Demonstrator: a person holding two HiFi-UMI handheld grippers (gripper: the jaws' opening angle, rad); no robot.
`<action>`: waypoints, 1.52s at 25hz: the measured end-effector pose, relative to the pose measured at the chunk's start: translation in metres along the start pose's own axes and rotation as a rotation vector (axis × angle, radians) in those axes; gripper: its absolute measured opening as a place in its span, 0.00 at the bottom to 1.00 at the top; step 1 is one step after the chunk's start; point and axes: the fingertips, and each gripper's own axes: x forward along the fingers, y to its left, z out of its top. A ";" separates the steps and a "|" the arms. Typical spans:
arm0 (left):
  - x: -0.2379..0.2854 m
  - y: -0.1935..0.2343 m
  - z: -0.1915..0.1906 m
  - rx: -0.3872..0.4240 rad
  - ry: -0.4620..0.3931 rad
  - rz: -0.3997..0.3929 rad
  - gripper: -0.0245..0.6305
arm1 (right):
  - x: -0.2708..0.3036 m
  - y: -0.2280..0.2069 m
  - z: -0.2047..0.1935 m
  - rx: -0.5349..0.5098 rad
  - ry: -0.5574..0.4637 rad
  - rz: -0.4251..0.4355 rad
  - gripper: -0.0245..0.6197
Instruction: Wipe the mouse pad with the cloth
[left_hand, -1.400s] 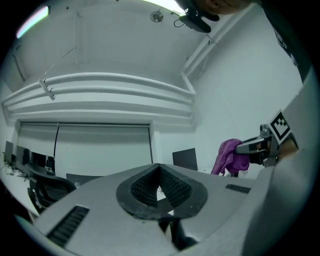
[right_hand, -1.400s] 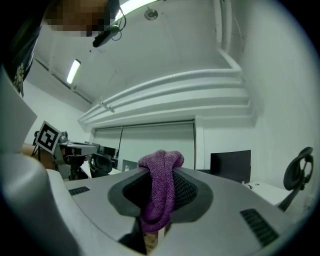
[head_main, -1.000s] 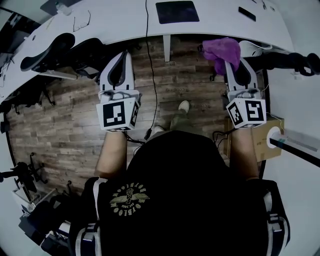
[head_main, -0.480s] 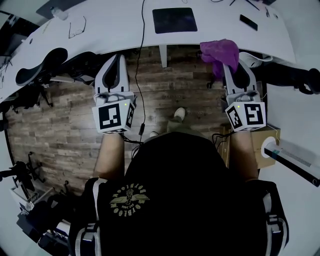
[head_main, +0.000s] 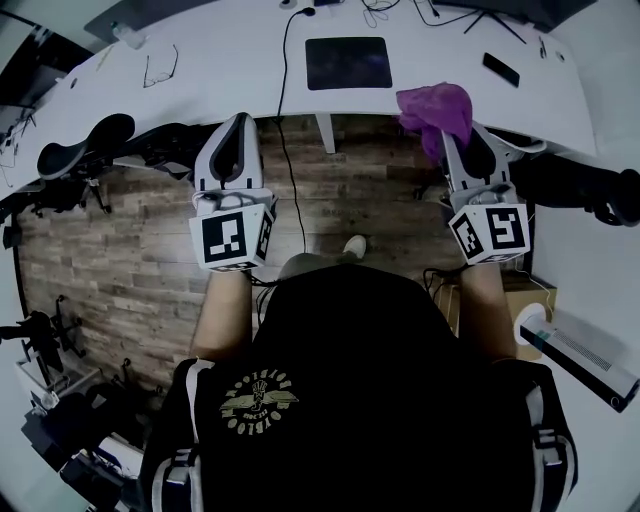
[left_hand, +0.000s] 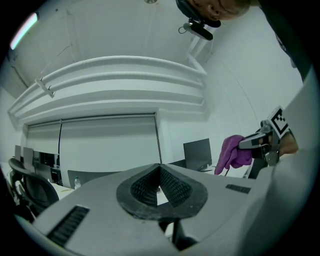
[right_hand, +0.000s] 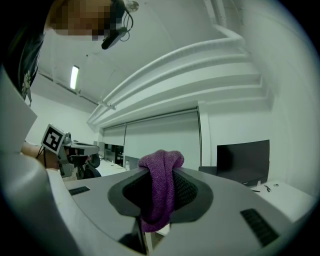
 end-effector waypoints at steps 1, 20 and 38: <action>0.000 0.001 -0.002 0.001 0.006 0.005 0.04 | 0.002 -0.002 -0.001 0.006 -0.003 0.004 0.18; 0.040 0.036 -0.016 -0.016 0.022 0.028 0.04 | 0.052 -0.012 -0.001 0.001 -0.007 -0.001 0.18; 0.126 0.057 -0.029 -0.020 0.035 -0.062 0.04 | 0.115 -0.037 -0.002 0.009 0.038 -0.066 0.18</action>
